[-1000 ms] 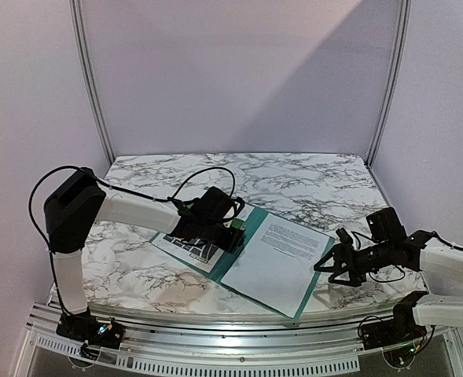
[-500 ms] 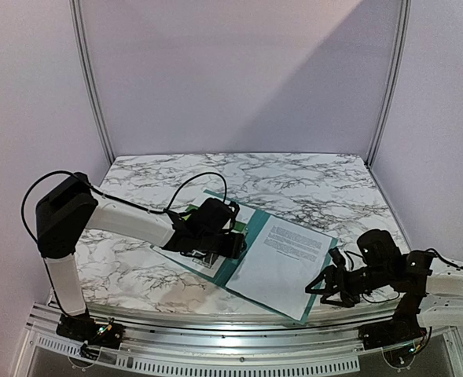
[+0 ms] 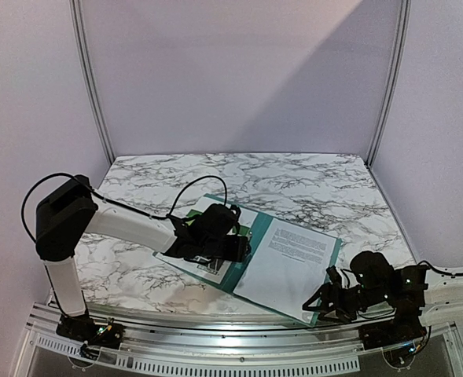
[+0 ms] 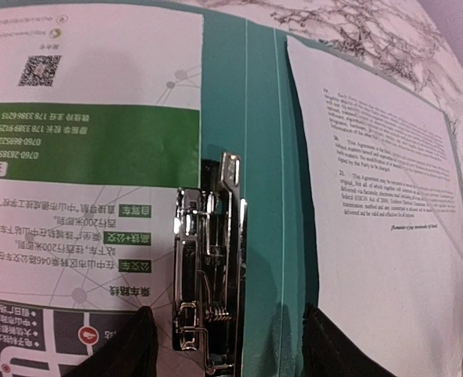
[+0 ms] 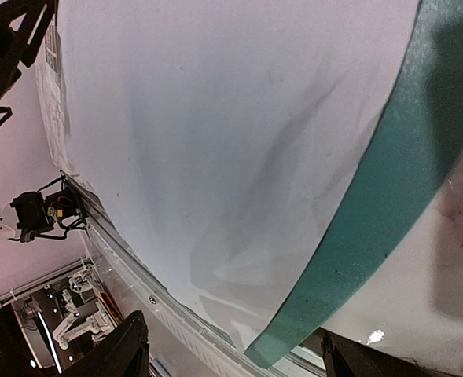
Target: Put the files into the folder
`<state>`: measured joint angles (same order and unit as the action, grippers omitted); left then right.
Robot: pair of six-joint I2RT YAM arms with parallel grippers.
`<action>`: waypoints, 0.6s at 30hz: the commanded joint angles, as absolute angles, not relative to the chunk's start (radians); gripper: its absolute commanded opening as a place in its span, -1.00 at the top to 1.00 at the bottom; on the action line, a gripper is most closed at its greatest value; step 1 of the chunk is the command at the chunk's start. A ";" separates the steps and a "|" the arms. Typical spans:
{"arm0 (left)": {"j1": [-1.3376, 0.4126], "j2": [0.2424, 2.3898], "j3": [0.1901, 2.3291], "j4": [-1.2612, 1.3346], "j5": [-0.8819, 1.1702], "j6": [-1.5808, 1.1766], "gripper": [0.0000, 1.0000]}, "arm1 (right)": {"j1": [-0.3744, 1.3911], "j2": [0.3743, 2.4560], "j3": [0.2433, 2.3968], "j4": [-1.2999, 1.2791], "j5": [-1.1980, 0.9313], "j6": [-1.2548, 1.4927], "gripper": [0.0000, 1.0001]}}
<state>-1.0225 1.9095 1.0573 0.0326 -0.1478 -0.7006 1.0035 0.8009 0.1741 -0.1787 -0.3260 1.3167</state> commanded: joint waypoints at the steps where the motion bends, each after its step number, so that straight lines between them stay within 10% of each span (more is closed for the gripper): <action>1: -1.067 1.926 1.022 -0.040 -0.107 -0.736 -0.26 | 1.036 0.814 0.147 -0.078 -0.271 1.380 -0.51; 18: -1.083 1.930 1.019 -0.031 -0.112 -0.739 -0.23 | 1.043 0.741 0.209 -0.116 -0.166 1.315 -0.39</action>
<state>-1.0454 1.9095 1.0515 0.0418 -0.1658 -0.7162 1.0409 0.7639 0.1734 -0.1108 -0.2440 1.3548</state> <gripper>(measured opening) 0.615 0.701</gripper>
